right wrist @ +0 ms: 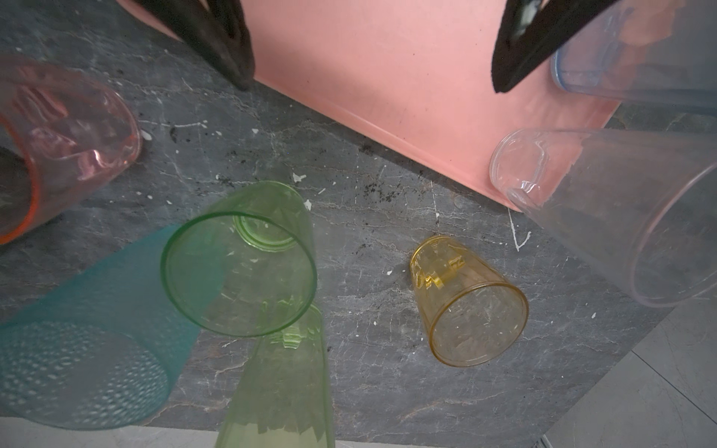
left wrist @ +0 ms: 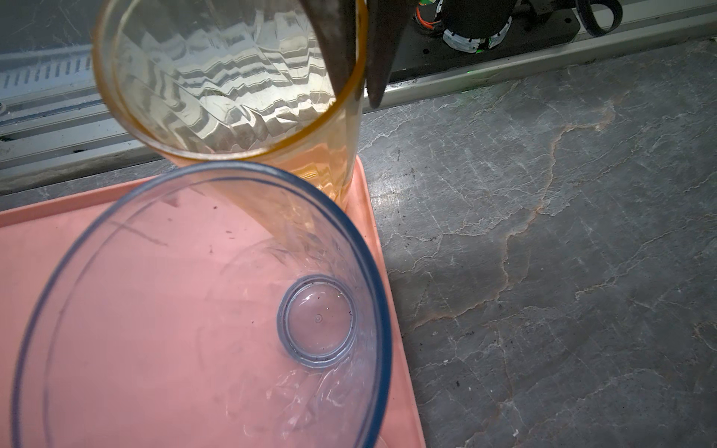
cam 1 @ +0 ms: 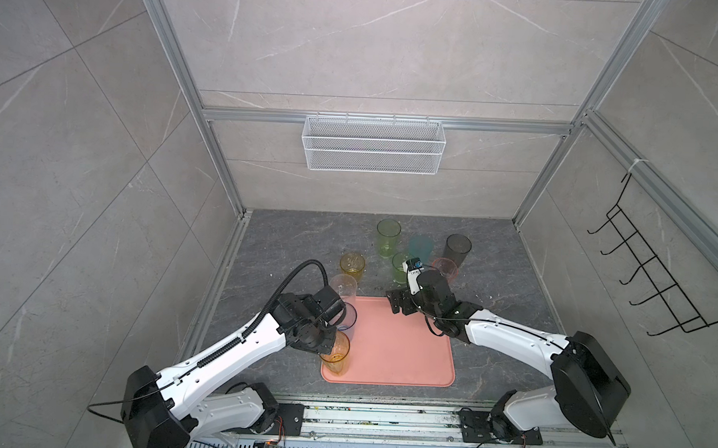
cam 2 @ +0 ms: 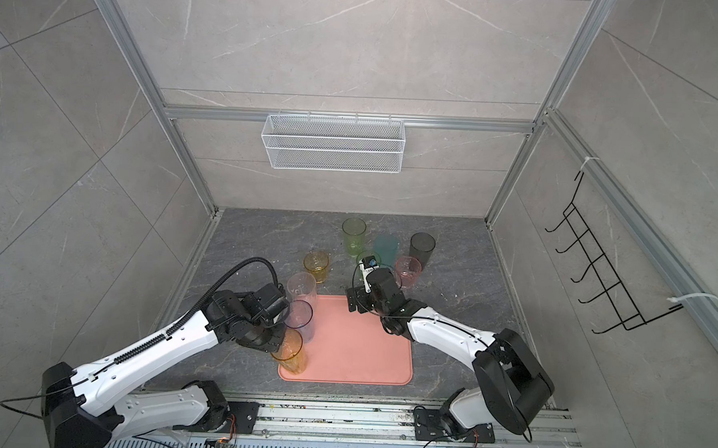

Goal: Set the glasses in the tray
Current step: 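Lower the tall yellow cup onto the tray beside the pale blue cup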

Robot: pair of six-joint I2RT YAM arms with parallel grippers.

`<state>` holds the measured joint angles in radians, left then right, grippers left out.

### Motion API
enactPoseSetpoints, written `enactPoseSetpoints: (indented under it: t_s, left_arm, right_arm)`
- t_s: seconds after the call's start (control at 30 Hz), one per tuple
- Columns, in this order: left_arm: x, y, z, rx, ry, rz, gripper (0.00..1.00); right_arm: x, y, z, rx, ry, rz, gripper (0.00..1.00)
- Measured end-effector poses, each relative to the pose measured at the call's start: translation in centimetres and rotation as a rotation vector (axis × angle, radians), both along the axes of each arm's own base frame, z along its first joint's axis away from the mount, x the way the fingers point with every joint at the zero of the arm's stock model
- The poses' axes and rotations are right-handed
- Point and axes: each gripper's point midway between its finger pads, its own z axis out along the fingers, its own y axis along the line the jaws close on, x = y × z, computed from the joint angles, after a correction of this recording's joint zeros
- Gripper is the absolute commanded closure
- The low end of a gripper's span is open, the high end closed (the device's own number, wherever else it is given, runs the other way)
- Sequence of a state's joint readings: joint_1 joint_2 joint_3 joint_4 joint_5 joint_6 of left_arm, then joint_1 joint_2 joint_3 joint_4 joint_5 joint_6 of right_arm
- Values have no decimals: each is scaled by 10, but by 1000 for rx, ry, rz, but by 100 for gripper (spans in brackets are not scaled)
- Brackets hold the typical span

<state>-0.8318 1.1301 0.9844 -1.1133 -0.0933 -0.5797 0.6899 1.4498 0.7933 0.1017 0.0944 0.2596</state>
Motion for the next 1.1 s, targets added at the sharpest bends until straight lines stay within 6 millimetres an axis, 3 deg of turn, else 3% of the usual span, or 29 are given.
enactPoseSetpoints:
  t_s: [0.37,0.57,0.93,1.1]
  left_arm:
    - [-2,-5,0,10,-7,-30,99]
    - [-3,-8,0,9,-4,-41,84]
    - [-3,-15,1,-11,-10,-54,71]
    - [3,-19,16,-40,-51,-51,62]
  right_arm:
    - [1,1,1,0,-3,1,3]
    - [1,1,1,0,-3,1,3]
    - [1,0,0,-3,0,1,3]
    - [0,0,-1,-7,5,1,3]
